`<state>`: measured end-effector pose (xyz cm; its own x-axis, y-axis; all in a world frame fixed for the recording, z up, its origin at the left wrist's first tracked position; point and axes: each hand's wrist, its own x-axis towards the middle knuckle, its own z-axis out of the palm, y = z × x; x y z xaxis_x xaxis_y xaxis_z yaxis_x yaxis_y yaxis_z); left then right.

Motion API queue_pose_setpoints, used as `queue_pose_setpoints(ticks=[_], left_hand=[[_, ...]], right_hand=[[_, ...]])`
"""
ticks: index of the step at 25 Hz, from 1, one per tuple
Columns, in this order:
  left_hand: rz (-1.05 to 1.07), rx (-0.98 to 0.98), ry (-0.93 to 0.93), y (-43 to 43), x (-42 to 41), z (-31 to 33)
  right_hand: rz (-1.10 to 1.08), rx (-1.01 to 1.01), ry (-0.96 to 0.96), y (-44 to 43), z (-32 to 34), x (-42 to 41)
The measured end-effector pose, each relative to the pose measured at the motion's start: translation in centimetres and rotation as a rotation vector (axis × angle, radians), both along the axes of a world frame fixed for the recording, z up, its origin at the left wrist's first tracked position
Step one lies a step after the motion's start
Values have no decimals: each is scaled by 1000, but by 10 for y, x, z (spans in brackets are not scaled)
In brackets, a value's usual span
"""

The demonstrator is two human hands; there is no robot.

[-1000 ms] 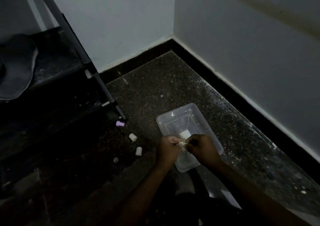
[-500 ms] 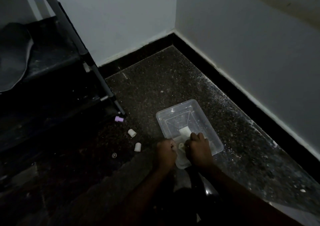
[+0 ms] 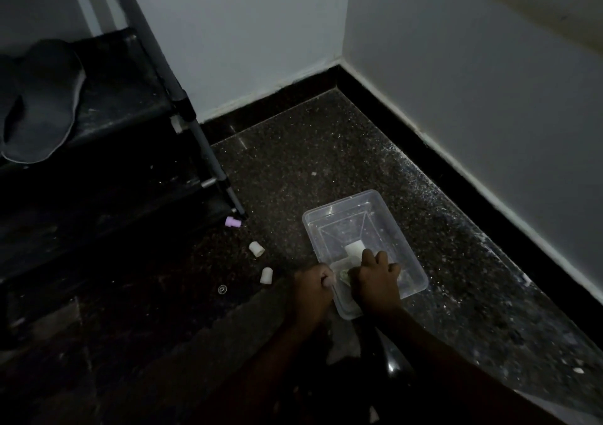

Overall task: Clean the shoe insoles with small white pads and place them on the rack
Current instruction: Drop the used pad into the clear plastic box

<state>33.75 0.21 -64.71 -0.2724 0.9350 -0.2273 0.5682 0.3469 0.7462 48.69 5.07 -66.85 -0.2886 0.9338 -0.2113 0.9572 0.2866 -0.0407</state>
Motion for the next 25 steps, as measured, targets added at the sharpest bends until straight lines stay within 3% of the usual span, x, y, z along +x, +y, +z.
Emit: queue_pose_setpoints(ticks=[5,10,13,17,25], left_hand=[[-70,122,83,-5,-17,4],[-52,254,321,-16,-56,8],[-97,276,520,-25,-84,13],[-133,102,682,-38,-126,30],[-115,47,778,-62,-184,46]], right_hand=[[-6,-29,222,0,16,-3],[127,50,407,7,43,-29],[203,43,395,9,56,-53],[315,20,296,7,64,-91],[449,-30,296,1,82,-158]])
